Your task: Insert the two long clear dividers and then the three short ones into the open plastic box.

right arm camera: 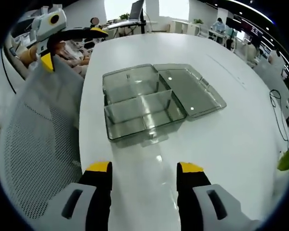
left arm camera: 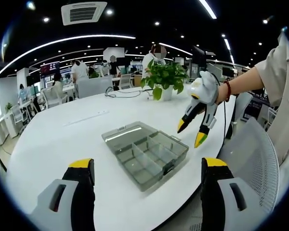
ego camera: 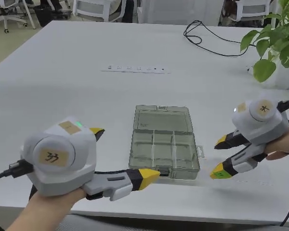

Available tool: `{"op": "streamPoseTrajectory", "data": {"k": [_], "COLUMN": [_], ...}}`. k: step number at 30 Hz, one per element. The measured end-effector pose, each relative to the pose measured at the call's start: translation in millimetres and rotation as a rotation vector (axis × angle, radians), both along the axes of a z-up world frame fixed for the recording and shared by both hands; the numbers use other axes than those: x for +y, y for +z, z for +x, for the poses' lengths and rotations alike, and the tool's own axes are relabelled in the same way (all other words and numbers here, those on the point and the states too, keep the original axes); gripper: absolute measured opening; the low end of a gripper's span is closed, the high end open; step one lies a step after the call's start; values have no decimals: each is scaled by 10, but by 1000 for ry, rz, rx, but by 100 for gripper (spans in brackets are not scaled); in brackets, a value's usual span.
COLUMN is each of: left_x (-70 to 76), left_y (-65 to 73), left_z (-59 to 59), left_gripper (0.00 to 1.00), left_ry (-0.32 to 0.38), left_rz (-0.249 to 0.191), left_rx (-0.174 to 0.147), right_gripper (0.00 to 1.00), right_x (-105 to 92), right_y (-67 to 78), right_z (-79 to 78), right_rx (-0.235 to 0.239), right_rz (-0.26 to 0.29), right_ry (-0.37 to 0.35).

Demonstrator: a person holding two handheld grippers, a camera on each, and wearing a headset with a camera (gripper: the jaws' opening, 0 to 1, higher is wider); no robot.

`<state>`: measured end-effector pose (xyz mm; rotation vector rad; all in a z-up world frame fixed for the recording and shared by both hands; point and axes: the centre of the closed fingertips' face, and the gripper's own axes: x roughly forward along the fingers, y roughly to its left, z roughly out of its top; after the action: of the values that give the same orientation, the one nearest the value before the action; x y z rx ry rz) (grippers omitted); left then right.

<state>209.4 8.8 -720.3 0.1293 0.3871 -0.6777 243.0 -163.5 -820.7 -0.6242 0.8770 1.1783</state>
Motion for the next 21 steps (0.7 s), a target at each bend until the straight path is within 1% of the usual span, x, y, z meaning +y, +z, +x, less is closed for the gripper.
{"op": "streamPoseTrajectory", "data": {"k": [5,7,8,11,14,15,18,21], "left_x": [10,8,8,13,17,19,32,40], "left_y": [-6,-6,-8,-18,-26,-28,-32,-21], "left_z": [7,6,5,5,0,-1,0,2], "left_gripper": [92,91,91,90,90,89,89,89], "left_ry": [2,2,2,4,6,7,10,12], "left_rz": [14,13,15,20,21,22,31,31], "left_rx": [-2,-2,-2,-1,2,3,4,1], "right_gripper": [52,50,49,46,43,43,42,41], "right_x": [-57,-120,-155,-185,-256,-265,-264,-261], "right_y": [-88,-153,-184,-227,-291,-300,-297,-300], "right_z": [12,44,64,37,81,83,67,78], "right_rx": [-6,-12,-31,-30,-27,-23,-33,-30], "right_rz": [-28,-59,-79,-99,-113,-115,-131,-127], "right_ry": [47,78,104,126,143,145,165,167]}}
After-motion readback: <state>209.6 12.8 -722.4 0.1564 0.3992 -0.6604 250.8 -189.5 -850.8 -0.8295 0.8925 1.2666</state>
